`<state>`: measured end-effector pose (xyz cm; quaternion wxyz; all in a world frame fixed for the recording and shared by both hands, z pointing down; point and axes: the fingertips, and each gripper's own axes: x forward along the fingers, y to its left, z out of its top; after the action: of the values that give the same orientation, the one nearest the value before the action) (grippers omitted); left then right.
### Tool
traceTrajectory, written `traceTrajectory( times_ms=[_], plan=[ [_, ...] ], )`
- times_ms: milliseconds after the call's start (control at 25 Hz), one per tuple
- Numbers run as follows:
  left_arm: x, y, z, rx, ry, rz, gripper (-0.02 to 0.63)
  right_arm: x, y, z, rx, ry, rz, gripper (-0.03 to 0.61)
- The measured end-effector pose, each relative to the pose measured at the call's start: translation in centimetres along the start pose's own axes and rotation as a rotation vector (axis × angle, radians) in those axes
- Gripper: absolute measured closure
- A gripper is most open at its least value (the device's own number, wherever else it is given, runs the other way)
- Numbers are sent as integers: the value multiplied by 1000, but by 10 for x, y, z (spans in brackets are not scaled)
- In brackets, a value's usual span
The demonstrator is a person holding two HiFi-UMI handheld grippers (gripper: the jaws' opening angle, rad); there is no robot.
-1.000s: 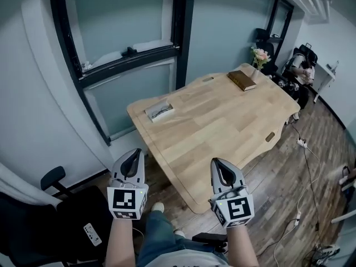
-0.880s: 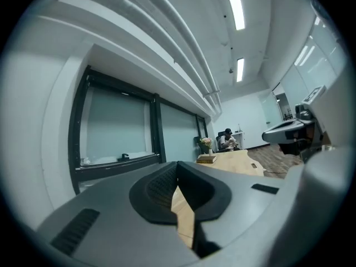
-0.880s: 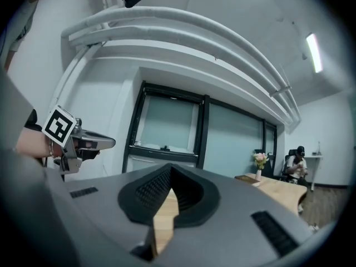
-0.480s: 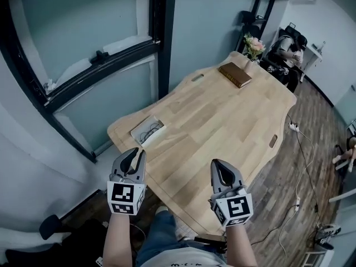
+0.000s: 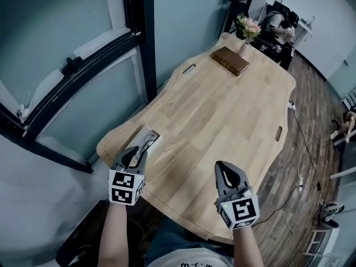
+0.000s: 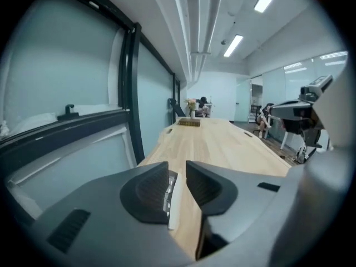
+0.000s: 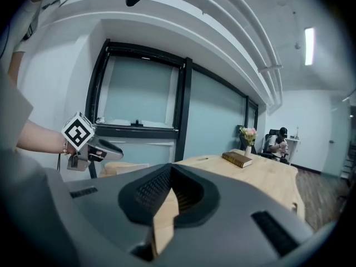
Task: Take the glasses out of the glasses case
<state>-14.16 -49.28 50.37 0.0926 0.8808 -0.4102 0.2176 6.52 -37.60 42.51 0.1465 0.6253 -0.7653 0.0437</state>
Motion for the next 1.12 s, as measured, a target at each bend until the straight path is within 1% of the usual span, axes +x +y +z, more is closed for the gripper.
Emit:
traceTrajectory(
  times_ms=[240,400,520,640,720,800,1000,1120],
  plan=[
    [65,18,-46,79,269,-62,515,24,-14,-23,-10,75,2,568],
    [90,27,-76,95,446,-88,528,33,-20,-38,3,116,13,568],
    [102,30,-91,108,551,-109,528,40,-24,-42,-9,129,26,568],
    [109,30,-106,107,637,-156,528,45,-31,-45,0,134,20,568],
    [112,30,-108,92,676,-184,529,48,-34,-47,8,141,12,568],
    [115,30,-108,65,693,-202,534,50,-36,-50,15,148,5,568],
    [120,29,-108,25,675,-190,577,52,-38,-58,33,164,-10,568],
    [118,29,-104,16,659,-168,586,51,-39,-57,45,155,-19,568]
  ],
)
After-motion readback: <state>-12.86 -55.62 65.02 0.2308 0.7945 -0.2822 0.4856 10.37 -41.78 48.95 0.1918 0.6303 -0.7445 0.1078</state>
